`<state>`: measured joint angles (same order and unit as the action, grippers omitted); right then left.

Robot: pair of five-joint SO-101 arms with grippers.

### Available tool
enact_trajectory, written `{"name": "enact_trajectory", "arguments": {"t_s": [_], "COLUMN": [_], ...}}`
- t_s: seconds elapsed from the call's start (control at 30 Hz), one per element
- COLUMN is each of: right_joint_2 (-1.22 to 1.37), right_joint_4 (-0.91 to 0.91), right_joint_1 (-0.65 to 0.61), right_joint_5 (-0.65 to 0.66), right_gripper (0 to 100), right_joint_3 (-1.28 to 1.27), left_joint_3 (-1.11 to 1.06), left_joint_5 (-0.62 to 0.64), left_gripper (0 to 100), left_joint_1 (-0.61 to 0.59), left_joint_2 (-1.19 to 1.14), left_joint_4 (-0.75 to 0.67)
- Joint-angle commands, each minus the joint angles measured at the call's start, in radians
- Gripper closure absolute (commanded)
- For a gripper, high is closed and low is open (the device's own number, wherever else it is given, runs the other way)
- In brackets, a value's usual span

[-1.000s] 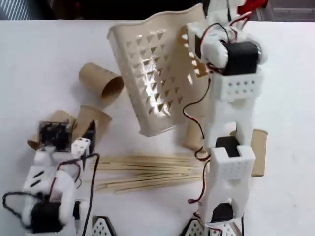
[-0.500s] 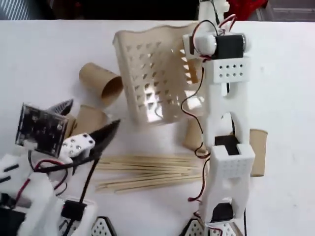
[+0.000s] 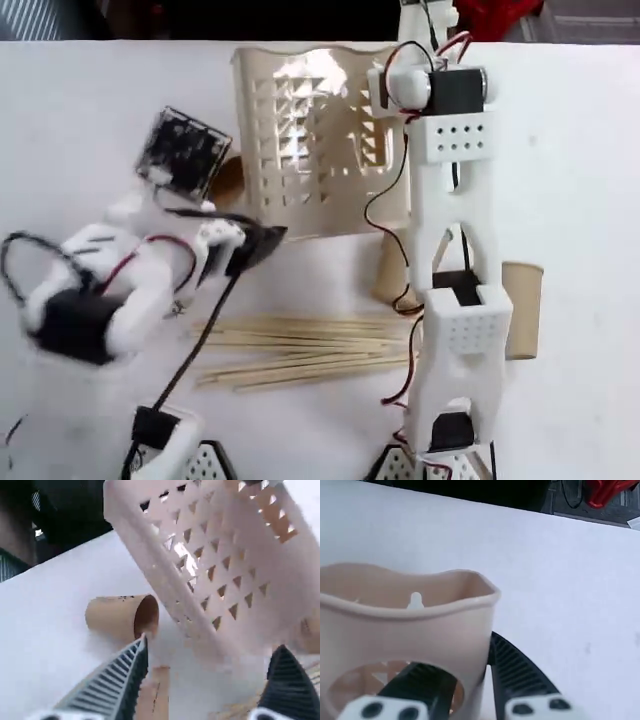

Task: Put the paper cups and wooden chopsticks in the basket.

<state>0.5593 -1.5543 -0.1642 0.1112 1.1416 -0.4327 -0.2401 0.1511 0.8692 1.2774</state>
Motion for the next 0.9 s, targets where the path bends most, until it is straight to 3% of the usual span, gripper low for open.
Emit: {"name": "enact_trajectory", "arguments": {"t_s": [0.0,0.27,0.47,0.87], "right_joint_2": [-0.09,-0.157,-0.2,-0.512], "right_joint_4": [0.005,-0.163,-0.166,-0.124], "right_joint_1": [-0.01,-0.058,-0.051,-0.099], "right_joint_5": [-0.011,-0.006,-0.005,0.064], "right_gripper": [98.3,98.2,98.2,98.1], "right_joint_3": [0.011,0.0,-0.084,-0.552], "left_joint_3": [-0.247,-0.479,-0.589,-0.687], "left_joint_5": [-0.021,-0.015,-0.014,-0.015], "left_gripper": [63,63,63,63], "left_joint_1": [-0.074,-0.077,-0.082,-0.077], "left_joint_2": [-0.005,-0.008,-0.008,-0.01], "left_joint_4": [-0.255,-0.47,-0.601,-0.698]}}
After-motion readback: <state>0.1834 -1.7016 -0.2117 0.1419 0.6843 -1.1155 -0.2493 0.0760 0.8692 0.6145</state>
